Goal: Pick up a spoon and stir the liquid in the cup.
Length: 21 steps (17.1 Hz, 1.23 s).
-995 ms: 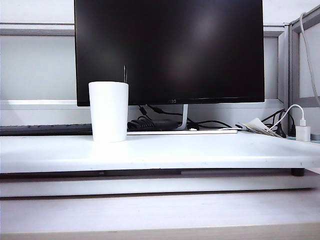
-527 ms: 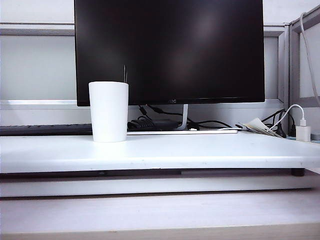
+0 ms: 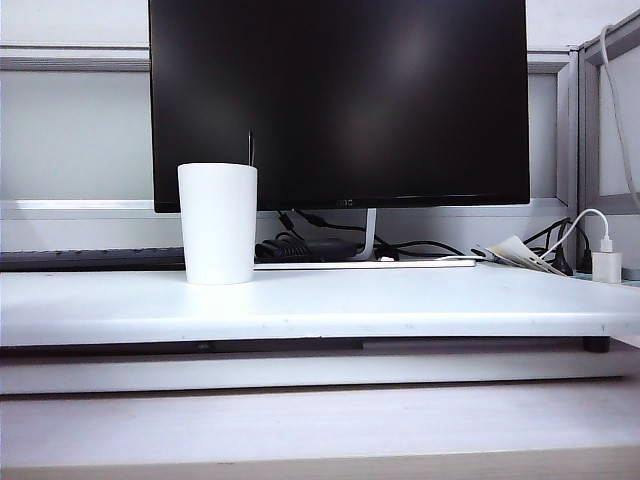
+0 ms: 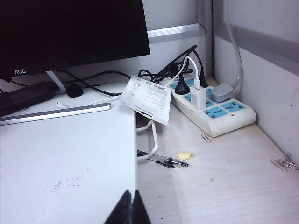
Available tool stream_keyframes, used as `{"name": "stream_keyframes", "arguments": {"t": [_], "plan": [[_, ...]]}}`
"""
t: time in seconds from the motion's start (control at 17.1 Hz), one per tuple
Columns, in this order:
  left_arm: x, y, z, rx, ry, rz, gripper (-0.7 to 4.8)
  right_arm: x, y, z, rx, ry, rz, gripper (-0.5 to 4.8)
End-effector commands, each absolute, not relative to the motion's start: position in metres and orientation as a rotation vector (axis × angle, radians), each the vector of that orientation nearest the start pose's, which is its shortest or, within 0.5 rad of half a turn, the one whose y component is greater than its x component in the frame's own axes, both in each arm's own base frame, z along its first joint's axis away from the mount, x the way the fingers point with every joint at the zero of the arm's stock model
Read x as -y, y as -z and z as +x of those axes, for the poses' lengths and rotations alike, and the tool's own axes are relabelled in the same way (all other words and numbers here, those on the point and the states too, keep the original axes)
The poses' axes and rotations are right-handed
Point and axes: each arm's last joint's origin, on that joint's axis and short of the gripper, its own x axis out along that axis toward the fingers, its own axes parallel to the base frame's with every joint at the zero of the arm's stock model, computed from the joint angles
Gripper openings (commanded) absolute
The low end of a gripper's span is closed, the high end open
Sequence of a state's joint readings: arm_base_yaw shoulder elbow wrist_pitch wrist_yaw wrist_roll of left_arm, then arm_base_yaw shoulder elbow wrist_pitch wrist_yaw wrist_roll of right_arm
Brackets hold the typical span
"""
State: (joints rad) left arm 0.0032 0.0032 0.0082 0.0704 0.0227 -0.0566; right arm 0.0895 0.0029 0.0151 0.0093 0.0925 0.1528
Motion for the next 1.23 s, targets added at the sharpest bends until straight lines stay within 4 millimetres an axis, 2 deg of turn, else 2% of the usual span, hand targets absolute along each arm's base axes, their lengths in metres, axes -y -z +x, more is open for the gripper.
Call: {"name": "stream_keyframes", "arguments": {"t": [0.06, 1.23], "plan": [[0.0005, -0.1745, 0.097, 0.089, 0.023, -0.052, -0.04, -0.0061, -0.1713, 0.0965, 0.041, -0.003, 0.159, 0.0], [0.0004, -0.1745, 0.097, 0.089, 0.023, -0.052, -0.04, -0.0062, -0.1694, 0.097, 0.04, -0.002, 0.101, 0.0]]}}
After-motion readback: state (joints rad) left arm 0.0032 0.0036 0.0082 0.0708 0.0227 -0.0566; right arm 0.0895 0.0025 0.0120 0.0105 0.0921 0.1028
